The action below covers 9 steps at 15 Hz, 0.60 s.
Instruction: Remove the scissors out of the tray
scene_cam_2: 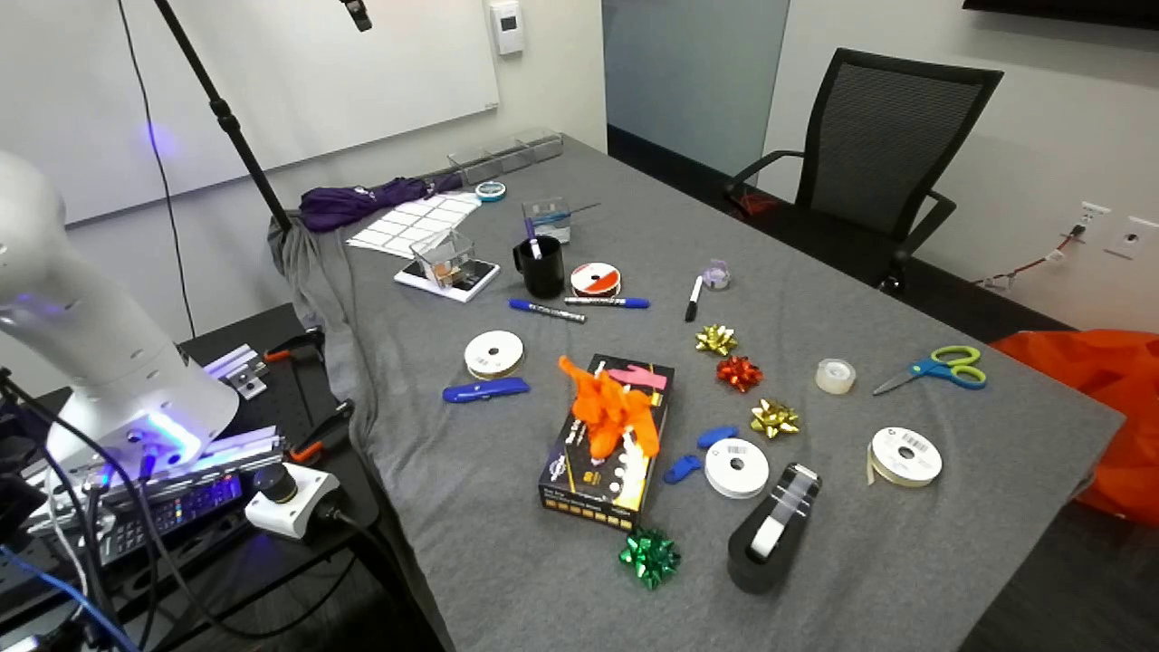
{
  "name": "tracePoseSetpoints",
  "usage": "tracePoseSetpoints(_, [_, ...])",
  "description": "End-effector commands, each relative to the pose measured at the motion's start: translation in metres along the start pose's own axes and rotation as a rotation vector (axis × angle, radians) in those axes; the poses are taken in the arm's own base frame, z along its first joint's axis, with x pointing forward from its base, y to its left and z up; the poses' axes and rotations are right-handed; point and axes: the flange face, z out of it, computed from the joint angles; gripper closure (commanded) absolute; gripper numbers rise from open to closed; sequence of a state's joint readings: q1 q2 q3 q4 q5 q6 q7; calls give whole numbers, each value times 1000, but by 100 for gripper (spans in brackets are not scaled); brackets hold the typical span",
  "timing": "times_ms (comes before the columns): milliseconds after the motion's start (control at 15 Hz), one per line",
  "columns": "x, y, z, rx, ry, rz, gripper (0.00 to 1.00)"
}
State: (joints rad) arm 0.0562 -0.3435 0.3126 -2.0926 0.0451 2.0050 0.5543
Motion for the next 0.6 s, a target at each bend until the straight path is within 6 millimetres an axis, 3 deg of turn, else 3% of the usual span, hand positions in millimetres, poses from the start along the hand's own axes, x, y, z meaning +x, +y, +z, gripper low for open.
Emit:
tracePoseSetpoints(0, [0, 0, -1, -1, -1, 0, 0])
tracePoseSetpoints(267, [11, -6, 14, 10, -14, 245, 0])
tracePoseSetpoints(533, [33, -12, 44, 8, -26, 492, 0])
